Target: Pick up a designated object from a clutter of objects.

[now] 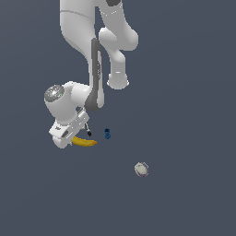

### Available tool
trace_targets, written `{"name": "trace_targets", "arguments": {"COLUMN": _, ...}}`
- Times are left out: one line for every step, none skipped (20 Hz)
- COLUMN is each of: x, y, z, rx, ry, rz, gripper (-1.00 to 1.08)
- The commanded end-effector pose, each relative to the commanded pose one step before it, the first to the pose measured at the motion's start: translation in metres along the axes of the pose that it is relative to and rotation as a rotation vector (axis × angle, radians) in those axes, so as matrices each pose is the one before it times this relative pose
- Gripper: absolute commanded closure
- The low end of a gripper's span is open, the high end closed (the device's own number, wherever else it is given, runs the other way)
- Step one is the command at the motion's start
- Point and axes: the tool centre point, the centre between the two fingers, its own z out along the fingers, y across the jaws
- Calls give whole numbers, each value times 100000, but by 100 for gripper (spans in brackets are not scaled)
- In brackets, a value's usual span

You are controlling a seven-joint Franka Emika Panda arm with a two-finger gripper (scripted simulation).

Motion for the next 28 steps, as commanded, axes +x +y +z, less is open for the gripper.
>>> {"name": "trace_targets", "arguments": {"x": -9, "y": -78, "z": 1059, "rx": 93, "ry": -10, "rz": -80, "gripper": -92}}
{"name": "trace_targets", "arguments": {"x": -26, "y": -17, "z": 549, "rx": 0, "ry": 0, "rz": 0, "gripper": -92}}
{"name": "trace_targets", "arguments": {"x": 13, "y": -18, "z": 534, "rx": -11, "ry": 3, "rz": -68, "gripper": -92}}
{"name": "trace_targets", "arguments": {"x": -22, "y": -6, "z": 469, "rx": 0, "ry": 0, "rz": 0, "gripper": -92}}
{"name": "trace_targets", "arguments": {"x": -18, "y": 2, "z": 398, "rx": 0, "ry": 0, "rz": 0, "gripper": -92}}
{"name": "trace_targets", "arguments": {"x": 24, "y": 6, "z": 322, "rx": -10, "ry": 1, "rz": -68, "gripper": -92}}
{"name": "trace_targets", "arguments": {"x": -11, "y": 17, "z": 260, "rx": 0, "ry": 0, "rz": 0, "gripper": -92}}
{"name": "trace_targets", "arguments": {"x": -8, "y": 22, "z": 195, "rx": 0, "ry": 0, "rz": 0, "gripper": -92}}
{"name": "trace_targets", "arguments": {"x": 34, "y": 18, "z": 128, "rx": -10, "ry": 0, "rz": -68, "gripper": -92}}
{"name": "trace_targets", "arguments": {"x": -3, "y": 17, "z": 77, "rx": 0, "ry": 0, "rz": 0, "gripper": -92}}
{"name": "trace_targets", "arguments": {"x": -1, "y": 6, "z": 25, "rx": 0, "ry": 0, "rz": 0, "gripper": -92}}
{"name": "trace_targets", "arguments": {"x": 0, "y": 0, "z": 0, "rx": 0, "ry": 0, "rz": 0, "gripper": 108}}
{"name": "trace_targets", "arguments": {"x": 0, "y": 0, "z": 0, "rx": 0, "ry": 0, "rz": 0, "gripper": 108}}
{"name": "trace_targets", "arguments": {"x": 0, "y": 0, "z": 0, "rx": 0, "ry": 0, "rz": 0, "gripper": 108}}
{"name": "trace_targets", "arguments": {"x": 0, "y": 0, "z": 0, "rx": 0, "ry": 0, "rz": 0, "gripper": 108}}
{"name": "trace_targets", "arguments": {"x": 0, "y": 0, "z": 0, "rx": 0, "ry": 0, "rz": 0, "gripper": 108}}
{"name": "trace_targets", "arguments": {"x": 0, "y": 0, "z": 0, "rx": 0, "ry": 0, "rz": 0, "gripper": 108}}
{"name": "trace_targets", "arguments": {"x": 0, "y": 0, "z": 0, "rx": 0, "ry": 0, "rz": 0, "gripper": 108}}
{"name": "trace_targets", "arguments": {"x": 0, "y": 0, "z": 0, "rx": 0, "ry": 0, "rz": 0, "gripper": 108}}
{"name": "trace_targets", "arguments": {"x": 0, "y": 0, "z": 0, "rx": 0, "ry": 0, "rz": 0, "gripper": 108}}
{"name": "trace_targets", "arguments": {"x": 0, "y": 0, "z": 0, "rx": 0, "ry": 0, "rz": 0, "gripper": 108}}
{"name": "trace_targets", "arguments": {"x": -11, "y": 102, "z": -122, "rx": -267, "ry": 16, "rz": 12, "gripper": 108}}
{"name": "trace_targets", "arguments": {"x": 21, "y": -10, "z": -21, "rx": 0, "ry": 0, "rz": 0, "gripper": 108}}
{"name": "trace_targets", "arguments": {"x": 62, "y": -30, "z": -62, "rx": 0, "ry": 0, "rz": 0, "gripper": 108}}
{"name": "trace_targets", "arguments": {"x": 103, "y": -51, "z": -103, "rx": 0, "ry": 0, "rz": 0, "gripper": 108}}
{"name": "trace_targets", "arguments": {"x": 144, "y": -71, "z": -144, "rx": 0, "ry": 0, "rz": 0, "gripper": 108}}
{"name": "trace_targets", "arguments": {"x": 185, "y": -91, "z": -185, "rx": 0, "ry": 0, "rz": 0, "gripper": 108}}
{"name": "trace_targets", "arguments": {"x": 227, "y": -112, "z": -227, "rx": 0, "ry": 0, "rz": 0, "gripper": 108}}
